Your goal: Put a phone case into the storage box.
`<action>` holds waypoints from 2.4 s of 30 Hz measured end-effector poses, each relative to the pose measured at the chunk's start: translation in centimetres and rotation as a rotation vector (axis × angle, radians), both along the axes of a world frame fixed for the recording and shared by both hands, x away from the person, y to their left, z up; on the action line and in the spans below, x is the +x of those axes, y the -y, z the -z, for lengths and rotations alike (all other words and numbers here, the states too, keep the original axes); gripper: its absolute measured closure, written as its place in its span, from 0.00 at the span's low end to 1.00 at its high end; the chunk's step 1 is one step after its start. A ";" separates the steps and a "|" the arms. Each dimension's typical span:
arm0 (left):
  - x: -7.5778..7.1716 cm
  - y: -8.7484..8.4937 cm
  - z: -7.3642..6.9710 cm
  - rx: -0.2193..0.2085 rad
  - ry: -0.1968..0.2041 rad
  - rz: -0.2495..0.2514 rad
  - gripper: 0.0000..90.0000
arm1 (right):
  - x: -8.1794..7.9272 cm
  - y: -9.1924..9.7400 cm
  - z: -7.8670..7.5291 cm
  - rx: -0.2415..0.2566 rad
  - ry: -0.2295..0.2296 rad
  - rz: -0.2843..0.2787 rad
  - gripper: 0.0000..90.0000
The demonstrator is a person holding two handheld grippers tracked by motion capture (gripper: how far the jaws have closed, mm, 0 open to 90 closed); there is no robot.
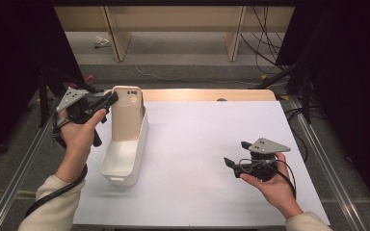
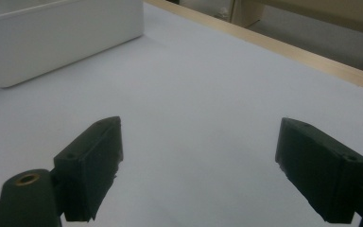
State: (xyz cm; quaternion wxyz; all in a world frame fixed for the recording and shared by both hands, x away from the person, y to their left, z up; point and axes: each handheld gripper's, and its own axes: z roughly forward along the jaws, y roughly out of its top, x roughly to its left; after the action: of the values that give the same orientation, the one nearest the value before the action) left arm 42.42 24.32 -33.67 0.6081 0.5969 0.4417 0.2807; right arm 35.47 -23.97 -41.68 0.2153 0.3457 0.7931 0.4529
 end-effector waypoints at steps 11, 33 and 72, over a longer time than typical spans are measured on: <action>0.5 -0.2 0.4 0.021 0.003 -0.008 0.91 | 0.0 0.0 0.0 0.006 0.001 0.004 0.18; 1.6 -0.5 1.6 0.033 -0.006 0.005 0.91 | 0.0 0.0 0.0 0.010 -0.001 0.005 0.18; 4.7 -0.9 4.6 0.051 -0.048 -0.009 0.91 | 0.1 0.0 0.0 0.008 0.000 0.004 0.18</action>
State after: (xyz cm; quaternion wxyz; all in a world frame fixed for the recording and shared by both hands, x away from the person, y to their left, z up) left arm 47.12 25.24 -38.25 0.5807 0.6169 0.4514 0.2802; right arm 35.52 -23.99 -41.68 0.2149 0.3482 0.7905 0.4558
